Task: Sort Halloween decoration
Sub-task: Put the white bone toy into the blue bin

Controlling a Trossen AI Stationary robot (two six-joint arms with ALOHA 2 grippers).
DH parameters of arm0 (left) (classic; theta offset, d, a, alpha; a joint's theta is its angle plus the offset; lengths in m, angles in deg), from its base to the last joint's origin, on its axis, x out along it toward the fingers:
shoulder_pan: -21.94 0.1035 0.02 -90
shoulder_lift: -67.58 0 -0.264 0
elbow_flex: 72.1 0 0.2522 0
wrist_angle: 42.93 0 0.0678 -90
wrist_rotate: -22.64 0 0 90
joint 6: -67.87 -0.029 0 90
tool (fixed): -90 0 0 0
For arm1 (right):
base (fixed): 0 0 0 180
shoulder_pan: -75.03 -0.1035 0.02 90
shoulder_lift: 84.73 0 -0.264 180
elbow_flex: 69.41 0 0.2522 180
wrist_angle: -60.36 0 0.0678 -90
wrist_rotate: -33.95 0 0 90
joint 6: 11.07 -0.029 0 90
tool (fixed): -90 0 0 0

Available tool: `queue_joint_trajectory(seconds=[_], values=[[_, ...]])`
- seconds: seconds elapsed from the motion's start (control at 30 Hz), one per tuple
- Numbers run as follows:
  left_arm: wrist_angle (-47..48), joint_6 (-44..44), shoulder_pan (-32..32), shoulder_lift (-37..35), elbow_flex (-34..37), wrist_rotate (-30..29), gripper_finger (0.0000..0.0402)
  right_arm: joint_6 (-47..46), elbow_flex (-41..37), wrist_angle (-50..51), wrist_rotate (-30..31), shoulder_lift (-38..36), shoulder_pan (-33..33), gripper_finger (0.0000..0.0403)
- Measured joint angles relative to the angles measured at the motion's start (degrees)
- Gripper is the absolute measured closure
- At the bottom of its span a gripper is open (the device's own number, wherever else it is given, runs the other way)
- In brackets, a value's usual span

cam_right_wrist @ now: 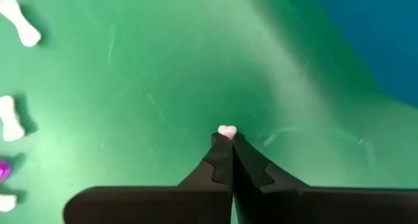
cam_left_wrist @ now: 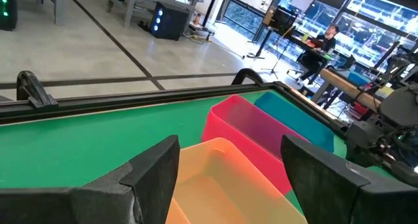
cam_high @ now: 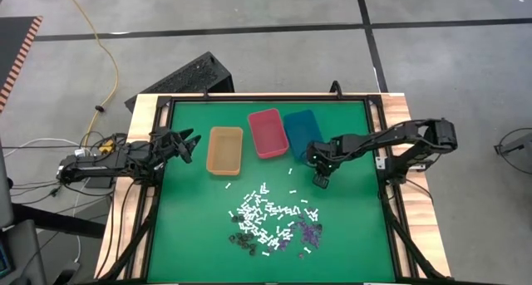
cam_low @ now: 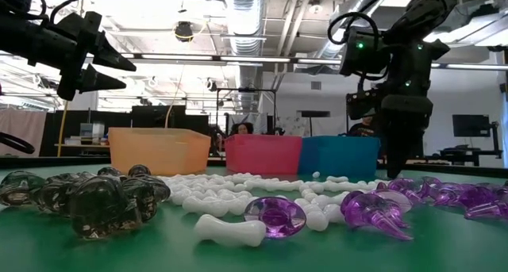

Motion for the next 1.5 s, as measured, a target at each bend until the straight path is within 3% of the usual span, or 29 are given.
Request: queue_joint_trajectory(seconds=[0.47, 0.73, 0.87, 1.03, 1.27, 1.5], values=[[0.0, -0.3, 0.0, 0.0, 0.0, 0.0, 0.0145, 0.8, 7.2, 4.5, 0.5, -7.9, 0.4, 0.0381], [0.0, -0.3, 0.0, 0.0, 0.0, 0.0, 0.0145, 5.4, 12.3, 8.0, 9.2, -11.6, 6.2, 0.0365], [0.0, -0.1, 0.0, 0.0, 0.0, 0.0, 0.0145, 9.5, 14.3, 6.4, 4.1, -9.6, 8.2, 0.0363], [0.0, 0.2, 0.0, 0.0, 0.0, 0.0, 0.0145, 13.5, 14.4, 7.0, 1.6, -3.2, 5.4, 0.0387], [0.0, 0.2, 0.0, 0.0, 0.0, 0.1, 0.0145, 14.5, 14.4, 6.0, 2.3, 2.5, 3.5, 0.0370], [0.4, 0.3, 0.0, 0.0, 0.0, 0.0, 0.0145, 17.1, 14.4, -0.7, 5.1, 3.4, 7.6, 0.0384]])
